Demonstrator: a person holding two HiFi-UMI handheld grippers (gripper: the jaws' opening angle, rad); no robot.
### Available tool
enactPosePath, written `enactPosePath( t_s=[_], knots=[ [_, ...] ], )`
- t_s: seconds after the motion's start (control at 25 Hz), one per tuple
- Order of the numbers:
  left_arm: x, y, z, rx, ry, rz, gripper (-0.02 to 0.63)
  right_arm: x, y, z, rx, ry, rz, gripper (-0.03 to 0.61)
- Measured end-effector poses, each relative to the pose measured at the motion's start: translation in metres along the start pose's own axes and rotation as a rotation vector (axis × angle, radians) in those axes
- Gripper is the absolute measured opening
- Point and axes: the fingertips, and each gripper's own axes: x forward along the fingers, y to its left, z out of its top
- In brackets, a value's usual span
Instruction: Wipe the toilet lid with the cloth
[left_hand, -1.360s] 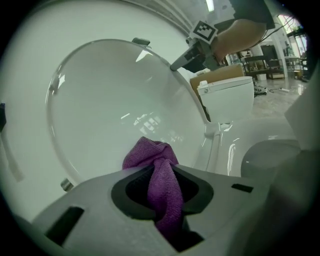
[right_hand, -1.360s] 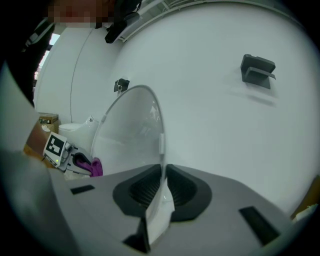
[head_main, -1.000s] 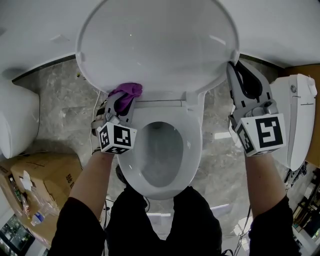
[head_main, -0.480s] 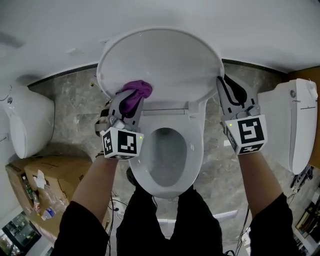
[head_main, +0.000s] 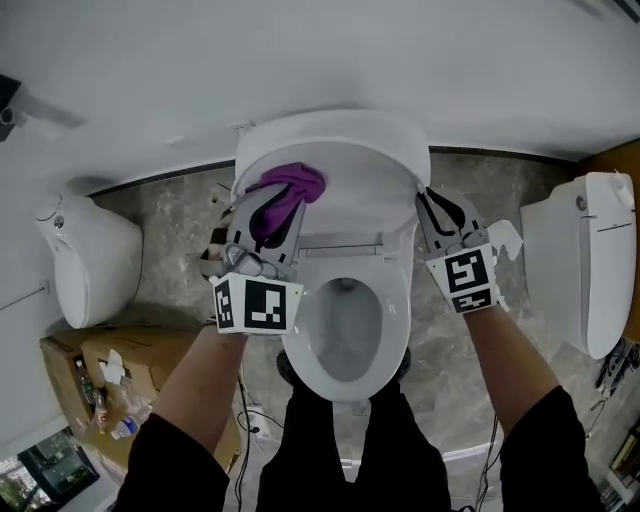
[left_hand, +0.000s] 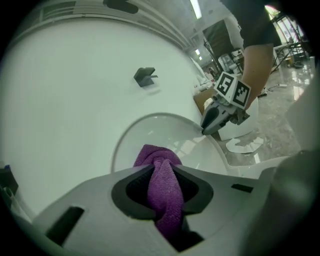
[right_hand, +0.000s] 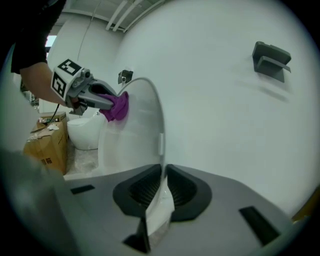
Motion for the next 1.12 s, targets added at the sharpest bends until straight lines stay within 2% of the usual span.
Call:
enactPosePath(
  t_s=[0.2, 0.4, 0.56, 0.76, 0.96, 1.12],
  knots=[
    [-0.005, 0.019, 0.035, 0.038, -0.041, 0.021, 0.081, 0.000, 0.001, -0.002, -0.006, 0.009, 0.021, 0.035],
    [0.008, 0.009, 0.020, 0.004, -0.084, 0.060, 0.081, 0.002, 0.000, 0.001, 0.000, -0.039, 0.009, 0.035],
    [0.027, -0.036, -0.010, -0.046, -0.068, 0.020, 0.081, -0.001, 0.001, 0.002, 0.016, -0.074, -0.004, 0.035],
    [0.056, -0.099, -0.066, -0.060, -0.016, -0.070, 0.081, -0.001, 0.001, 0.007, 0.023, -0.119, -0.030, 0.035],
    [0.079, -0.161, -0.130, 0.009, 0.051, -0.188, 0.081, -0.002, 0.000, 0.011, 0.011, -0.143, -0.037, 0.035],
    [0.092, -0.193, -0.157, 0.013, 0.078, -0.227, 0.081, -0.001, 0.001, 0.010, -0.031, -0.146, -0.032, 0.035]
  ],
)
